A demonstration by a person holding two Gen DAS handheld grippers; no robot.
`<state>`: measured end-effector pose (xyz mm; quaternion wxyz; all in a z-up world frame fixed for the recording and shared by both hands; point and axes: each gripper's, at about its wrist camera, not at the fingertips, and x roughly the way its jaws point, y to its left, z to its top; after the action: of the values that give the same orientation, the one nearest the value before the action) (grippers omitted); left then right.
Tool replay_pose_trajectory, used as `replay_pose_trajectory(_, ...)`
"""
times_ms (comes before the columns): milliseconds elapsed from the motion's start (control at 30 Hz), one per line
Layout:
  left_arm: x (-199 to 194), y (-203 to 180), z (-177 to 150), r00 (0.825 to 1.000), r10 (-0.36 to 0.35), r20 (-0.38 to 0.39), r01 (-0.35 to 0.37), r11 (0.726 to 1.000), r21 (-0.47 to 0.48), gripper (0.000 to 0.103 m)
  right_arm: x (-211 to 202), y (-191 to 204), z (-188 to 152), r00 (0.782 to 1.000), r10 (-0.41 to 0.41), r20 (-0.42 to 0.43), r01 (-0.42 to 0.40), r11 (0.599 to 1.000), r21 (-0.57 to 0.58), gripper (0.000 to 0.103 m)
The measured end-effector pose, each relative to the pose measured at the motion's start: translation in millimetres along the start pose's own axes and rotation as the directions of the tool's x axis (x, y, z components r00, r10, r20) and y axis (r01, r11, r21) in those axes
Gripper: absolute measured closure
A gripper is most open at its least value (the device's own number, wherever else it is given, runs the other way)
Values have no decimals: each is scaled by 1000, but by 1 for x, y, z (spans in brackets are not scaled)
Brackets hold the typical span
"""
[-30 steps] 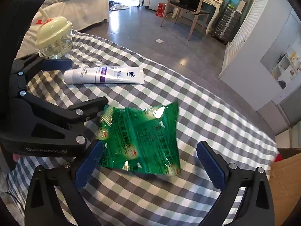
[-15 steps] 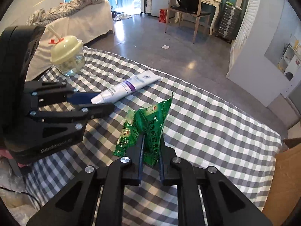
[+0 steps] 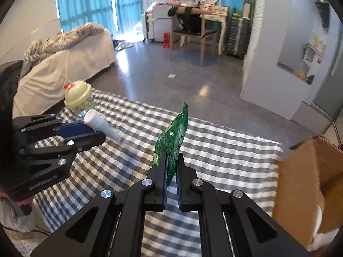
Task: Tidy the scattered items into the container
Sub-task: 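Carry the green packet into the box with the right tool and release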
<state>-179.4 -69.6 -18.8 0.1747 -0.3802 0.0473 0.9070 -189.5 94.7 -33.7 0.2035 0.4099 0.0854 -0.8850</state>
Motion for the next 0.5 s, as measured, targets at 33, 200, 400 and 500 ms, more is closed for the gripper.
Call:
replay_pose_trajectory(33,-6,-10,3,1000,-6,14,6,1000,20,82,-7,-2,-1,1000,-6,8,6,1000,3,97)
replay_pose_trajectory(200,-30,-48,14,998,-39,57,34,996,83,82,-44,-15,-12,998,-26,56,25,999,31,97)
replay_pose_trajectory(400,-41,-86,22,996,-43,76,31,988,151,81,-95,-41,-33,990,-71,123,62,995,76,97)
replay_pose_trajectory(500,-30,-93,20,997,-23,69,12,986,164,27,-111,-57,-44,988,-80,136,66,992,107,97)
